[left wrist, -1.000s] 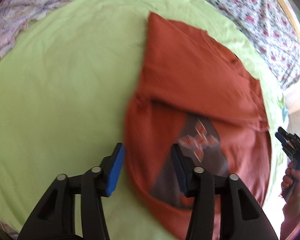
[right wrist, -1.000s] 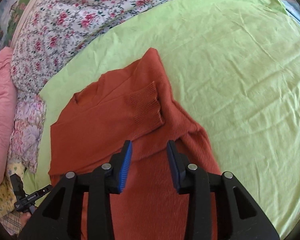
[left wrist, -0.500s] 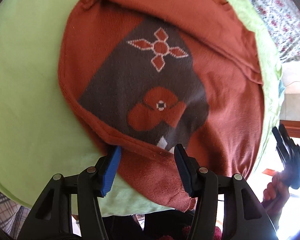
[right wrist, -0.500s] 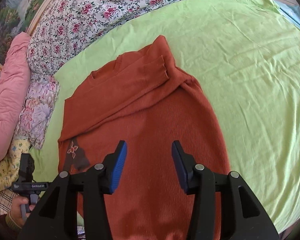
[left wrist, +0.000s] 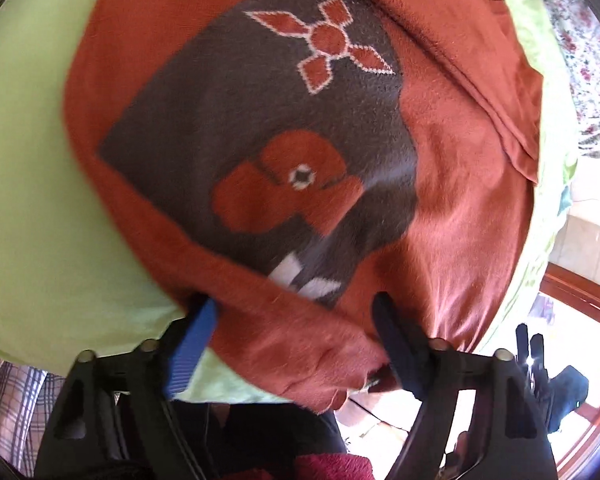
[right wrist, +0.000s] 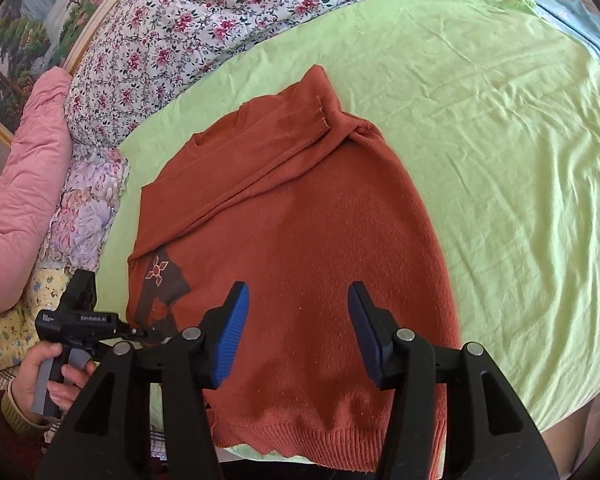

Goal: Fold small clothes
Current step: 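Grasp the sweater hem with the left gripper while the right gripper grasps the hem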

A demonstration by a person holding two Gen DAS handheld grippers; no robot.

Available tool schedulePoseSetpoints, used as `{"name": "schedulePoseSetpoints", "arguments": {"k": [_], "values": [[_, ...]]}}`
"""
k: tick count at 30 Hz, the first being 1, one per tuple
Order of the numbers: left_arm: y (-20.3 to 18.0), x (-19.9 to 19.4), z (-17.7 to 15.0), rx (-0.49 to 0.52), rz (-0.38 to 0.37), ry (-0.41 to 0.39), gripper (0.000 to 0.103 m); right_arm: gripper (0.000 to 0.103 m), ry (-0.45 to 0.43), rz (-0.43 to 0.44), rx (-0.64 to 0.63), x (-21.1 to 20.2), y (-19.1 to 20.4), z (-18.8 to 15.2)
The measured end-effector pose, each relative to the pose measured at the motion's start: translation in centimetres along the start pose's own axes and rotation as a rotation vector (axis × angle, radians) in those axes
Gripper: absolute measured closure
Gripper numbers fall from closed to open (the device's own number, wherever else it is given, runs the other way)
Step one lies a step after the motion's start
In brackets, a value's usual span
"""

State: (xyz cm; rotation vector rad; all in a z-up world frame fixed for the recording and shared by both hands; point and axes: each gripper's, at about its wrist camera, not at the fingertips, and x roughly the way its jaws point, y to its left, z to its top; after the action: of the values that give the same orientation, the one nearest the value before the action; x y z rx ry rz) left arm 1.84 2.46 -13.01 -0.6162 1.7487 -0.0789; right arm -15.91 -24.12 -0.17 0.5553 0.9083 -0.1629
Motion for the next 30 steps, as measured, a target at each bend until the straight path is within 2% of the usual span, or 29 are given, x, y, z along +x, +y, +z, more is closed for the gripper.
{"name": "schedulePoseSetpoints", "arguments": {"k": [1,2,4,6,7,8,9,10,11,13,17,19,22,25,26,27,29,30], "values": [[-0.5,0.5,0.2,0.004,0.016,0.011,0.013,0.050,0.000,0.001,0.011,-0.2,-0.3,-0.2],[-0.9,0.6,0.2,0.022,0.038,0.009,0.013,0.050,0.000,-0.002,0.018,-0.3,-0.5,-0.4],[-2.3,1.2,-0.3,0.121,0.098,-0.002,0.013,0.050,-0.004,-0.020,0.025,-0.8,-1.0,-0.6],[-3.1,1.3,-1.1,0.218,0.146,-0.023,0.023,0.050,-0.013,-0.034,0.033,-1.4,-1.5,-0.8],[-3.2,1.1,-1.7,0.273,0.179,-0.045,0.036,0.050,-0.019,-0.043,0.039,-1.8,-1.8,-0.9],[-2.9,0.7,-2.1,0.302,0.191,-0.062,0.056,0.050,-0.023,-0.052,0.043,-2.0,-2.1,-0.9],[-2.4,0.3,-2.3,0.315,0.191,-0.076,0.068,0.050,-0.026,-0.064,0.048,-2.2,-2.5,-1.1],[-1.2,-0.4,-2.4,0.313,0.148,-0.082,0.088,0.050,-0.027,-0.072,0.053,-2.3,-2.8,-1.1],[0.0,-0.9,-2.4,0.296,0.092,-0.072,0.096,0.050,-0.027,-0.082,0.062,-2.4,-3.2,-1.2],[1.9,-2.1,-3.2,0.286,0.043,-0.075,0.097,0.050,-0.022,-0.094,0.083,-2.6,-4.2,-1.5],[4.8,-3.5,-7.0,0.344,-0.013,-0.099,0.099,0.050,-0.015,-0.106,0.102,-3.3,-5.3,-2.1],[6.7,-3.4,-8.2,0.331,-0.098,-0.100,0.100,0.050,-0.005,-0.120,0.097,-3.6,-5.8,-2.5],[9.0,-3.0,-8.9,0.297,-0.185,-0.130,0.102,0.050,0.036,-0.138,0.116,-3.5,-7.0,-3.3],[10.2,-3.4,-9.5,0.264,-0.251,-0.163,0.092,0.050,0.070,-0.128,0.147,-3.3,-8.0,-4.4],[10.2,-3.5,-9.4,0.256,-0.267,-0.171,0.078,0.050,0.080,-0.126,0.149,-3.2,-8.1,-4.7],[10.1,-3.6,-9.3,0.247,-0.289,-0.176,0.070,0.050,0.089,-0.122,0.150,-3.1,-8.3,-5.0],[9.0,-3.4,-8.7,0.238,-0.295,-0.175,0.035,0.050,0.097,-0.108,0.162,-2.9,-8.6,-5.5],[8.4,-3.0,-8.3,0.241,-0.286,-0.165,0.030,0.050,0.097,-0.097,0.172,-2.9,-8.7,-5.7]]}}
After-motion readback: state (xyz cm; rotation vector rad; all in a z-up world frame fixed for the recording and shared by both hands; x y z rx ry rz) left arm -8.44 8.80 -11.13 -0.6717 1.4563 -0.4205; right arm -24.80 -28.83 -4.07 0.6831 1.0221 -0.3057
